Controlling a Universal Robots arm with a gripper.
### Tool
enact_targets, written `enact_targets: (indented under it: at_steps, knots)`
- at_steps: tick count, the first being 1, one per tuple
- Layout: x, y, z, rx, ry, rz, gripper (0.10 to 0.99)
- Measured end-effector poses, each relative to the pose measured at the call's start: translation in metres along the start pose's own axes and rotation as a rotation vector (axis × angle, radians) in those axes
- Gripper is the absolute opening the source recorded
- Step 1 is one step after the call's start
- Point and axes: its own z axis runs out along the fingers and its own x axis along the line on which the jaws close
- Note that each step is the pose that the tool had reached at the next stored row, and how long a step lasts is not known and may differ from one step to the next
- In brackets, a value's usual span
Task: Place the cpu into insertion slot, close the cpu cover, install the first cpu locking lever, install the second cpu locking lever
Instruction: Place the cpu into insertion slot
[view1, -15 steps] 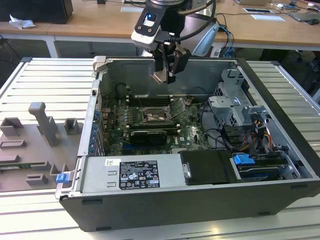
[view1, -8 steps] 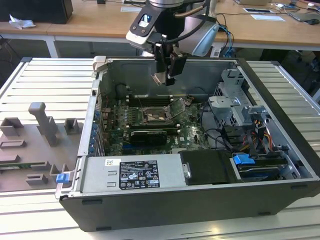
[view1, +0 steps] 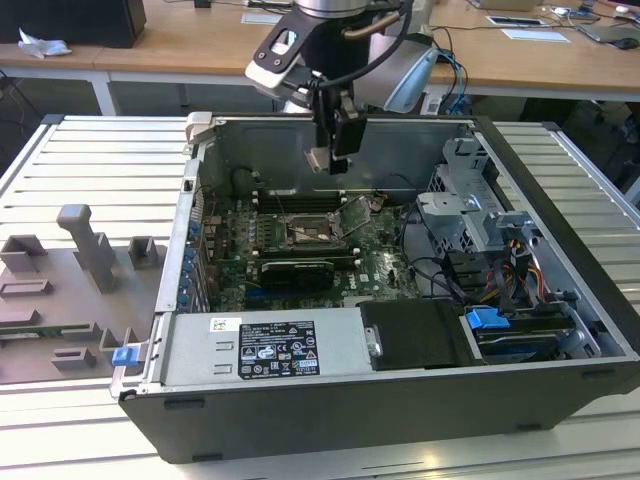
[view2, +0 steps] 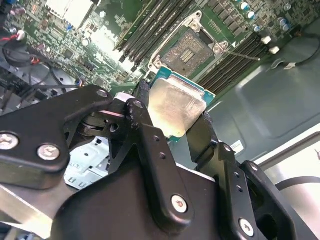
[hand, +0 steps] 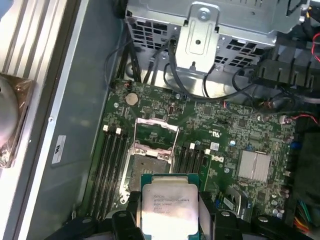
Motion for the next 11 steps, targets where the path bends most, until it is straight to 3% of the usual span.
enact_targets:
  at_steps: [11]
  knots:
    - [-0.0001, -0.0003, 0.0034, -0.003, -0.0146, 0.161, 0.541]
